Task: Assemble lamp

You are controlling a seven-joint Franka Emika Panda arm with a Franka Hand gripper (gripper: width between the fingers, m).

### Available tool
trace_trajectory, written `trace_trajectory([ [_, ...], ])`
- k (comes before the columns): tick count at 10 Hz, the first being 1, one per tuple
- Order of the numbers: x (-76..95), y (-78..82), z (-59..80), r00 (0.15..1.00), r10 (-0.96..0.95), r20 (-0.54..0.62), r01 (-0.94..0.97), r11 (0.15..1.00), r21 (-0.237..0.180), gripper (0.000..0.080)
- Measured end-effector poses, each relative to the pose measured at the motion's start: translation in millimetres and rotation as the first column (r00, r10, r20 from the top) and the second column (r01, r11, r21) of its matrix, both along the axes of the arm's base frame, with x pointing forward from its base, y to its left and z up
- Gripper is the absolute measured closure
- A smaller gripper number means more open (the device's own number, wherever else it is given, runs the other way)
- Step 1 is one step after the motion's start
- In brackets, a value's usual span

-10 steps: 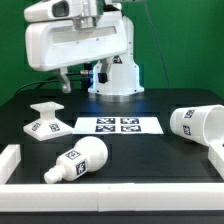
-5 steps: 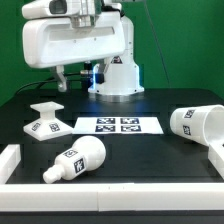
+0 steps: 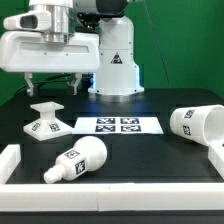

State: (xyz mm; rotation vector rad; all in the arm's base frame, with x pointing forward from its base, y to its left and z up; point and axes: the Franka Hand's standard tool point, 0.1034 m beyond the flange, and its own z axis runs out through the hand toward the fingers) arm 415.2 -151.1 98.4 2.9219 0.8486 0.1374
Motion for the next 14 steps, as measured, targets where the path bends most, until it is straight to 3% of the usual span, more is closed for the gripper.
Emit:
trace_trajectory([
  [2,-1.9,0.3,-1.3,1.000,-0.003,-0.013,0.004,1.000,0.004,0.0100],
  [3,-8.6,2.4,-4.8,0.997,-0.010,-0.082,0.012,1.000,0.027,0.0100],
  [5,-17.2,-10.8,-15.0,0.988,-0.001,-0.154,0.005,1.000,0.023,0.0100],
  [11,-23.3,-11.7,-20.5,0.987,0.007,-0.160,-0.003,1.000,0.024,0.0100],
  [13,-49.2,-25.4,-33.5,0.983,0.034,-0.183,-0.028,0.999,0.036,0.0100],
  [14,-54.3,-28.1,-36.0,0.982,0.036,-0.185,-0.029,0.999,0.036,0.0100],
])
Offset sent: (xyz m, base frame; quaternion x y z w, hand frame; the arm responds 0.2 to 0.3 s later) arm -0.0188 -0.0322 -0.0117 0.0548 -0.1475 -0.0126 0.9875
